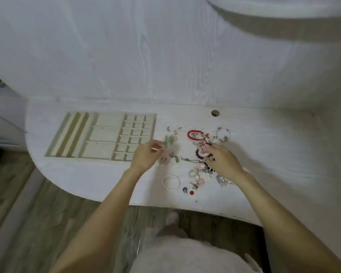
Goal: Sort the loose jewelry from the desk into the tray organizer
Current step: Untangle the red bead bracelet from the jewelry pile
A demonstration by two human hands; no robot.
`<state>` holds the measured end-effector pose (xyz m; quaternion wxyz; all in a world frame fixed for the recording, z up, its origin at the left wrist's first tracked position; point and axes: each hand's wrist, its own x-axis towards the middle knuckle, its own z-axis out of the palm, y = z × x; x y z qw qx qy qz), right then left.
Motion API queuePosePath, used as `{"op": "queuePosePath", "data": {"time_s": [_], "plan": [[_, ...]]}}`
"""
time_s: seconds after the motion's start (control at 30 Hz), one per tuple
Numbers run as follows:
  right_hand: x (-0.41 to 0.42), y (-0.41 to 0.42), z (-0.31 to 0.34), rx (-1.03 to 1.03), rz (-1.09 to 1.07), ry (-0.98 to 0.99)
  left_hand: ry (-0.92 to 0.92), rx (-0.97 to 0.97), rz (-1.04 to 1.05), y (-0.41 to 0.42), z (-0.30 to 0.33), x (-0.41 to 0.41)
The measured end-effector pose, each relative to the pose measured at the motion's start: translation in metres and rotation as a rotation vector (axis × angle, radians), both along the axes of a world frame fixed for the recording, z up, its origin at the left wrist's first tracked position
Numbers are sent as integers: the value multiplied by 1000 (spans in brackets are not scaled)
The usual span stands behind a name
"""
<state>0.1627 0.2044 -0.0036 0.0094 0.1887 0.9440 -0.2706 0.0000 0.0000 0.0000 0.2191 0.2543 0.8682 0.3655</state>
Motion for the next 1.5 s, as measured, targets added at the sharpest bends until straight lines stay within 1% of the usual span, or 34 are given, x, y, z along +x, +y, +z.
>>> {"op": "queuePosePath", "data": {"time_s": [0.07, 0.17, 0.27, 0.37, 0.43, 0.47, 0.53, 0.6, 0.67, 0.77, 0.87, 0.93, 1.0, 1.07, 1.13, 1.2, 1.27, 1.33, 1.4, 1.47, 1.5], "plan": [[-10, -6, -12, 18, 3, -51, 82, -121, -32, 7, -11, -3], [-26, -16, -36, 86, -34, -73, 184, -313, -183, 14, -39, -1], [-40, -11, -49, 147, -126, -34, 272, -403, -297, 17, -55, -1], [-60, -2, -55, 175, -128, 49, 343, -463, -368, 16, -65, -8], [-73, 4, -55, 217, -138, 103, 396, -397, -381, 14, -69, -11], [-81, 7, -55, 252, -148, 88, 390, -339, -366, 13, -72, -14], [-95, 10, -56, 311, -169, -12, 377, -252, -327, 11, -76, -19], [-103, 10, -58, 302, -185, -133, 364, -237, -312, 14, -74, -23], [-104, 8, -61, 276, -171, -160, 375, -210, -281, 23, -68, -24], [-94, 0, -66, 258, -50, -119, 352, -146, -273, 46, -59, -27], [-81, -7, -68, 208, 43, -108, 281, -186, -435, 68, -63, -31], [-75, -6, -66, 140, 0, -82, 291, -252, -537, 77, -69, -29], [-70, -4, -63, 33, -83, -3, 329, -274, -522, 80, -74, -25], [-67, -2, -60, -13, -105, 47, 369, -251, -471, 83, -75, -21], [-67, 3, -59, 10, -77, 88, 381, -134, -403, 85, -73, -18], [-67, 11, -54, 63, -23, 113, 307, 29, -313, 87, -69, -17], [-69, 18, -49, 148, 38, 164, 97, 169, -248, 87, -59, -17], [-71, 20, -39, 168, 62, 223, -130, 250, -223, 86, -45, -11], [-71, 18, -29, 34, 22, 263, -289, 339, -146, 83, -32, -4], [-69, 14, -20, -164, -38, 295, -443, 428, -13, 76, -21, 1], [-68, 12, -17, -206, -66, 290, -520, 467, 52, 71, -16, 3]]}}
